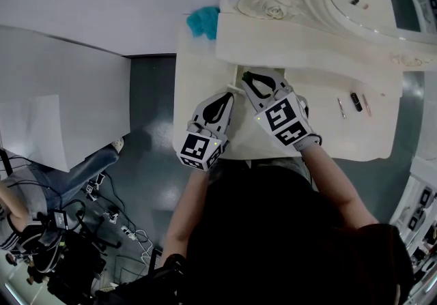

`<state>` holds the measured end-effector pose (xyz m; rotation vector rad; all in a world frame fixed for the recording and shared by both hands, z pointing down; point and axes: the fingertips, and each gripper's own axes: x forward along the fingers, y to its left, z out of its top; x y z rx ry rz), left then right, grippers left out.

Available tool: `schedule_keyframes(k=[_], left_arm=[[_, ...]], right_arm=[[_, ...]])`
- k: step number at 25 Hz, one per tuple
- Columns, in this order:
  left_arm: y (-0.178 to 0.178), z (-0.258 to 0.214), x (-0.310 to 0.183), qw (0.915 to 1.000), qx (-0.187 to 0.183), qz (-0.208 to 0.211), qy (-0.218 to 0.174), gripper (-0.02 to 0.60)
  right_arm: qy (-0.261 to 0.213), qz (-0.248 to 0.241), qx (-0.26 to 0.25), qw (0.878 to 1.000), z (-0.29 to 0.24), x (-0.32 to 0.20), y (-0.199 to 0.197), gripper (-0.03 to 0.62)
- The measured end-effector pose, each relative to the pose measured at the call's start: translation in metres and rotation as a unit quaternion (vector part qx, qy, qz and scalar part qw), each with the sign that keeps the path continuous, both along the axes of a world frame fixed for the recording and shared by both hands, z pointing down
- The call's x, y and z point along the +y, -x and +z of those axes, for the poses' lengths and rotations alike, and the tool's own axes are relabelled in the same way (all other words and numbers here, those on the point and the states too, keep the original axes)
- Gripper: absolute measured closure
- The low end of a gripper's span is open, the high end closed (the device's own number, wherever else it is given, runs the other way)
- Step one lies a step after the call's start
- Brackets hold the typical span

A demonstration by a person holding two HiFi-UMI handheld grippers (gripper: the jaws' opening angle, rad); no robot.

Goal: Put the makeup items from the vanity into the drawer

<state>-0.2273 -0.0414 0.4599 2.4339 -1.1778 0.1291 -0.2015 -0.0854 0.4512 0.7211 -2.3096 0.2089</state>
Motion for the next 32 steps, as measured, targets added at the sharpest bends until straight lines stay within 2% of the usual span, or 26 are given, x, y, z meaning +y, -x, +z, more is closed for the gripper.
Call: schedule_keyframes(k=[9, 17, 26, 32], left_arm=[[-0.004, -0.003, 0.005, 1.0, 0.002, 0.005, -0.004, 0.569], [-0.017, -0.009, 0.007, 0.9995, 0.005, 0.03, -0.013, 0.569], [-0.053, -0.017, 0.006, 0.9955, 0.01, 0.091, -0.025, 0.569], [-0.094, -0.023, 0.009, 0.9876, 0.011, 0.152, -0.036, 0.569]], right_arm=[[-0.006, 0.002, -0.008, 1.0, -0.005, 0.006, -0.001, 0.548], [-0.006, 0.03, -0.021, 0.999, -0.007, 0.011, -0.013, 0.548], [0.022, 0.083, -0.058, 0.995, -0.006, 0.023, -0.048, 0.562], [0.022, 0.136, -0.066, 0.988, -0.008, 0.032, -0.089, 0.565]])
